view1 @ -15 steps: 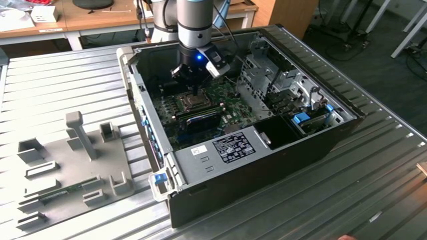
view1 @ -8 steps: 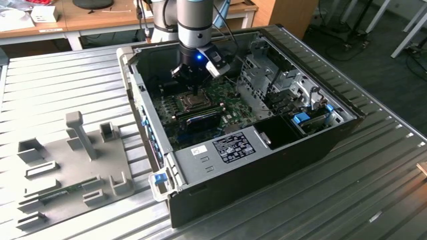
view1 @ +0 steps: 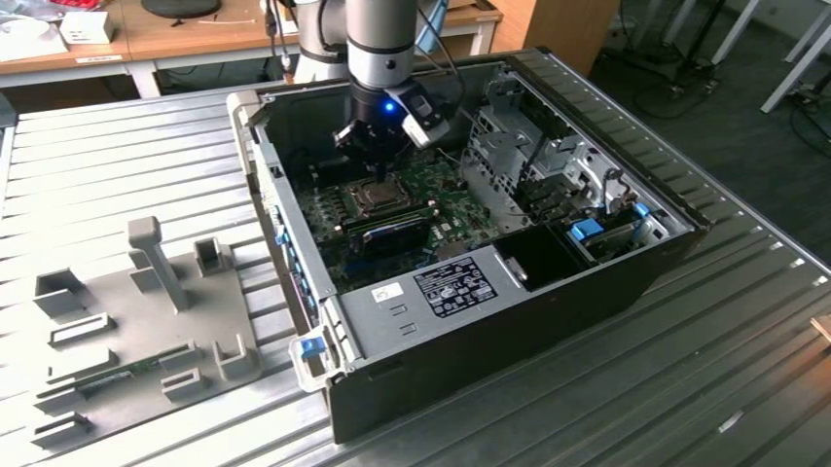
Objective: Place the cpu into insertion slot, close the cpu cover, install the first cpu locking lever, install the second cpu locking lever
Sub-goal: 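Install the second cpu locking lever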
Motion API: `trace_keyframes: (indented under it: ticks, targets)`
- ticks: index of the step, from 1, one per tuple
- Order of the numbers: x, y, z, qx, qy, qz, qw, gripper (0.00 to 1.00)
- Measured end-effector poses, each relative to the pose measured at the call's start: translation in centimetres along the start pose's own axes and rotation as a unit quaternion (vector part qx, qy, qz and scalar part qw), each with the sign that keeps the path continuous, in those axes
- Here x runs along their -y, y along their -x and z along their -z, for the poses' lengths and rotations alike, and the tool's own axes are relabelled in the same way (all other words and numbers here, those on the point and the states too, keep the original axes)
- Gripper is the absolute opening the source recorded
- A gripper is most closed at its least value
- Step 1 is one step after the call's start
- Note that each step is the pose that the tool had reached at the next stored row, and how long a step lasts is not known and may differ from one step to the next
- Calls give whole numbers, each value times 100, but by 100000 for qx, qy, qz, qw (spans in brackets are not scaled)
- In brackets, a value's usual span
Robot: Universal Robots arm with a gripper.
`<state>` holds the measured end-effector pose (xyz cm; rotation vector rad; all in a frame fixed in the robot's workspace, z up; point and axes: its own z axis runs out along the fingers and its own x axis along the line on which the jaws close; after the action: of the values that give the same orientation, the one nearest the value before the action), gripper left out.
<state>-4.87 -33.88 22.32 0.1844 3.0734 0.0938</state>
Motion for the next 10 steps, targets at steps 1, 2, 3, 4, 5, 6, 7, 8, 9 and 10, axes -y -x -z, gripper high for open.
trace_keyframes:
  ticks: [1, 2, 3, 4, 5, 6, 7, 8, 9, 10]
  targets:
    - [-1, 1, 8, -8, -1, -2, 100000, 11]
    - [-1, 1, 13, -13, -2, -4, 100000, 11]
    - [-1, 2, 13, -10, 7, -2, 100000, 11]
    - [-1, 2, 13, -9, 7, -1, 100000, 11]
    - [-1, 2, 13, -10, 12, 0, 100000, 11]
    - [-1, 2, 13, -9, 10, -1, 100000, 11]
    - [-1, 2, 13, -12, 3, -1, 100000, 11]
    - [-1, 1, 14, -13, -1, -1, 100000, 11]
    - [-1, 2, 14, -15, 0, -1, 100000, 11]
    - [-1, 2, 15, -13, 2, -2, 100000, 11]
